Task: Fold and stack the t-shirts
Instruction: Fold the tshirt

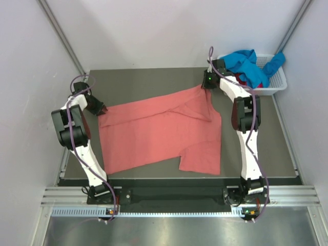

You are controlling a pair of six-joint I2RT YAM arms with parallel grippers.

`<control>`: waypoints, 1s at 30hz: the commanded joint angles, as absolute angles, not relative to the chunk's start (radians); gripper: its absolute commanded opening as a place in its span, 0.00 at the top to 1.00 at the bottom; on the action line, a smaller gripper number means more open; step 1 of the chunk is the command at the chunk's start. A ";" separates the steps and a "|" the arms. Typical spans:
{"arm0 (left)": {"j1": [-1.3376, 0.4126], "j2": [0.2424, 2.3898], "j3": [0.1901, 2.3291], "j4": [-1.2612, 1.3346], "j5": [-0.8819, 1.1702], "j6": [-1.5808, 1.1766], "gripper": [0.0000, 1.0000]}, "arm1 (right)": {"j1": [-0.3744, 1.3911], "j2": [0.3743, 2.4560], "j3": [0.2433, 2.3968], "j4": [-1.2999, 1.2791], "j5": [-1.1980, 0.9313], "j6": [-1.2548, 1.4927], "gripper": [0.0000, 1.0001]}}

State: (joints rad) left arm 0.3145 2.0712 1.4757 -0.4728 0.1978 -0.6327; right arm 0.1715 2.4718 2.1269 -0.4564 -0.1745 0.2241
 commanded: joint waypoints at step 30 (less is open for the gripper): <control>0.178 1.066 0.815 -0.957 -0.178 -0.813 0.43 | 0.469 1.500 1.445 -0.842 0.098 0.414 0.34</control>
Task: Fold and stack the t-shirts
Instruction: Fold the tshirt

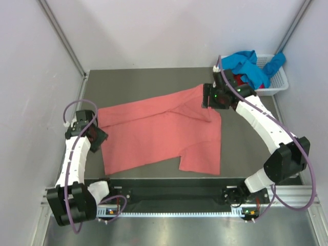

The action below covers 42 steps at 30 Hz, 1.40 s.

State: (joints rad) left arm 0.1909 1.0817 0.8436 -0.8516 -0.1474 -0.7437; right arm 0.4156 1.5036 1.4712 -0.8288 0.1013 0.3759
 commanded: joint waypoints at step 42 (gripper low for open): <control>0.178 1.175 0.517 -0.900 -0.178 -1.273 0.67 | 0.554 0.942 0.815 -0.807 0.061 0.592 0.36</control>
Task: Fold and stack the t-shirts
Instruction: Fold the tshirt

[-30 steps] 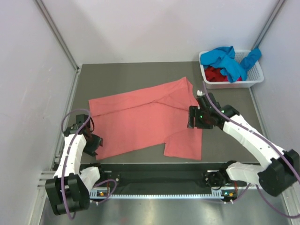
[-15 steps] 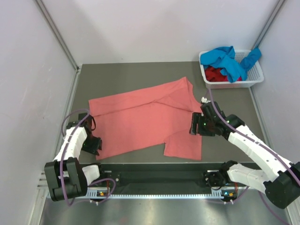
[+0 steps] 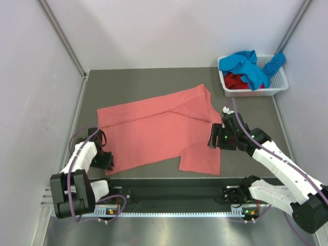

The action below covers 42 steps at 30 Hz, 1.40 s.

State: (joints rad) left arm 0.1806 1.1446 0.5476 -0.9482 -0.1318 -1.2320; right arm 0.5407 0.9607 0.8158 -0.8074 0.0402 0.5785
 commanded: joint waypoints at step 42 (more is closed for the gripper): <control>0.247 1.670 1.181 -0.184 -0.067 -0.298 0.21 | 0.545 1.049 0.868 -0.770 0.026 0.525 0.35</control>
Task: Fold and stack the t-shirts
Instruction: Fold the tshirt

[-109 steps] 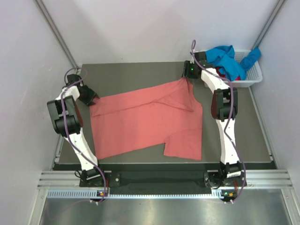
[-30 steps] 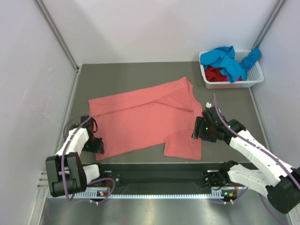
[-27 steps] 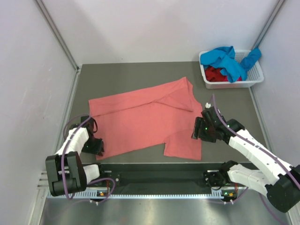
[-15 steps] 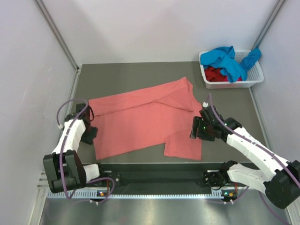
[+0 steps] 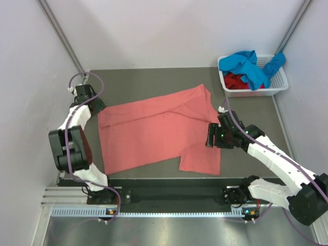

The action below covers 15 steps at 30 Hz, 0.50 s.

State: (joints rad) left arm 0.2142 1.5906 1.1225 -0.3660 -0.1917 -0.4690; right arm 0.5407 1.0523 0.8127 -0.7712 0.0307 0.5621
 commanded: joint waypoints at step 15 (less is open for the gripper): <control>0.319 1.930 1.293 -0.126 0.112 -0.227 0.37 | 0.440 1.184 0.928 -0.727 -0.031 0.483 0.35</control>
State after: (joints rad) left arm 0.3130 1.9251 1.2640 -0.1837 0.0433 -0.2520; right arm 0.4522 1.1538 0.8680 -0.7670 -0.0013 0.4923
